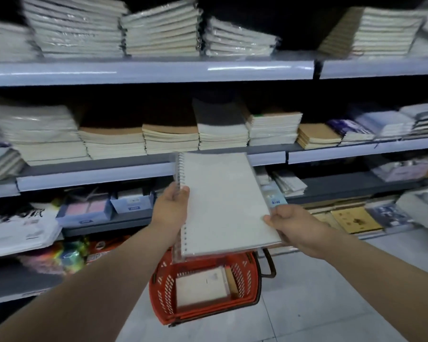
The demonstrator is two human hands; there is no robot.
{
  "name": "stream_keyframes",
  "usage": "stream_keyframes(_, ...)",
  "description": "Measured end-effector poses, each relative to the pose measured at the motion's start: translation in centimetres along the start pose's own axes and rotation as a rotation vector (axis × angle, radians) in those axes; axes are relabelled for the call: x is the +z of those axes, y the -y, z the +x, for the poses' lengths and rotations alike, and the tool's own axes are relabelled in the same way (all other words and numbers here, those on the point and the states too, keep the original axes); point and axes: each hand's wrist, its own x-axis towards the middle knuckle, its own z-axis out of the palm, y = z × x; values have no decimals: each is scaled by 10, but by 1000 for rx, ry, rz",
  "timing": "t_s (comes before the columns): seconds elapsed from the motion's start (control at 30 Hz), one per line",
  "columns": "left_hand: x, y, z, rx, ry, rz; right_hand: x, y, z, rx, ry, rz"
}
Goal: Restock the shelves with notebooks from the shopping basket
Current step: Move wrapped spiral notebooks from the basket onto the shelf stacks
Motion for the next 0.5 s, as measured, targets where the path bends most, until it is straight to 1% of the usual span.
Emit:
stream_keyframes(0.1,-4,-30,-1,54,-30,5,-8,28,-13,-57,-27,-61)
stream_keyframes(0.23,-11,-66,5,50,-35,-5,-17,63,-27,-122,-35,-93)
stream_keyframes(0.3,-12,-84,7,98,-53,64,-23,80,-32,-147,-39,-95)
stream_keyframes(0.4,-10,-107,13,170,-75,33,-33,99,-34,-169,-44,-70)
stream_keyframes(0.5,-4,-133,13,178,-27,28,-45,115,-34,-194,-31,-56)
